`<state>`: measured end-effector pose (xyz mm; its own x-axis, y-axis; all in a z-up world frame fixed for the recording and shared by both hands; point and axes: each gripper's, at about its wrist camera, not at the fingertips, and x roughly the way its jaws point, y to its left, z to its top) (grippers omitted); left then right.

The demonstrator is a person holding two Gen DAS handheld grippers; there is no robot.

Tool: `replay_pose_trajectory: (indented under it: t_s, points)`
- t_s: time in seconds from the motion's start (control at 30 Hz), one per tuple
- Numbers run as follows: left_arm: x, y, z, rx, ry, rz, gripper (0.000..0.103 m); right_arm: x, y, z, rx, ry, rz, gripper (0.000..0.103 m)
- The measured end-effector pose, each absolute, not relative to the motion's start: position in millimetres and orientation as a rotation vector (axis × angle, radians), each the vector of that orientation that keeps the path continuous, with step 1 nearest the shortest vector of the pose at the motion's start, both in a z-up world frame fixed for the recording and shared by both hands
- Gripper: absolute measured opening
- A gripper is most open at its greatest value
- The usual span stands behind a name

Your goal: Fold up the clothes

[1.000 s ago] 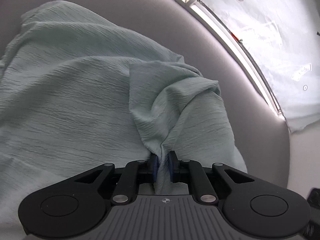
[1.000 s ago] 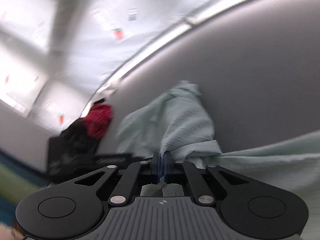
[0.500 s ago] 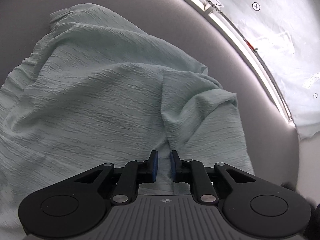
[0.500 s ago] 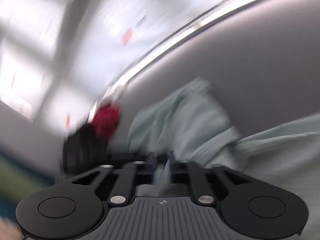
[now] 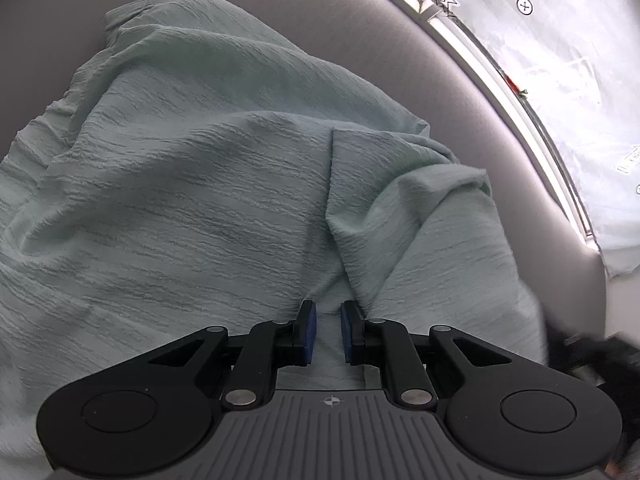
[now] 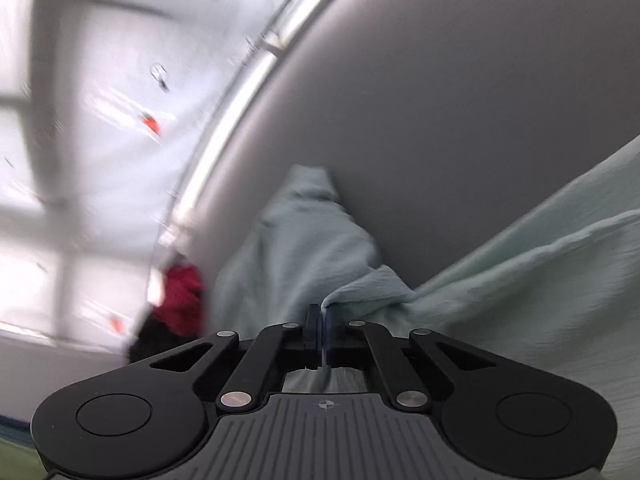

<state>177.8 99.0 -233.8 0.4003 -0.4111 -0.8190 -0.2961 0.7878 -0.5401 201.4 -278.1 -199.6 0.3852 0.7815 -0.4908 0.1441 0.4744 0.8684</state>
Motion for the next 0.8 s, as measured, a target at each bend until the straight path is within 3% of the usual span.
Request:
replay_pose_trajectory:
  t_s: [0.07,0.3,0.4,0.57,0.63,0.73,0.8]
  points:
    - [179,98,-235,-0.697,1.186,-0.085,0.017,202,-289,-185,1.092,1.033,0.533,0.003]
    - [179,95,-235,-0.702,1.189,-0.084,0.017,204,-311,-111,0.855,0.797,0.61,0.002]
    - [175,102,-228,-0.76,1.172,-0.091,0.029,190,-287,-99,0.754,0.793,0.753,0.003]
    - [167,113,-200,-0.819,1.1,-0.153,0.052,162,-252,-139,0.663,0.995,0.799,0.002]
    - [170,109,-192,-0.817,1.114,-0.203,0.055,157,-248,-152,0.668,1.041,0.785,0.002]
    - [184,84,-182,-0.71,1.155,-0.275,0.067,143,-245,-159,0.593,1.074,0.779,0.002]
    - [193,60,-180,-0.589,1.193,-0.285,0.067,138,-242,-161,0.544,1.087,0.78,0.002]
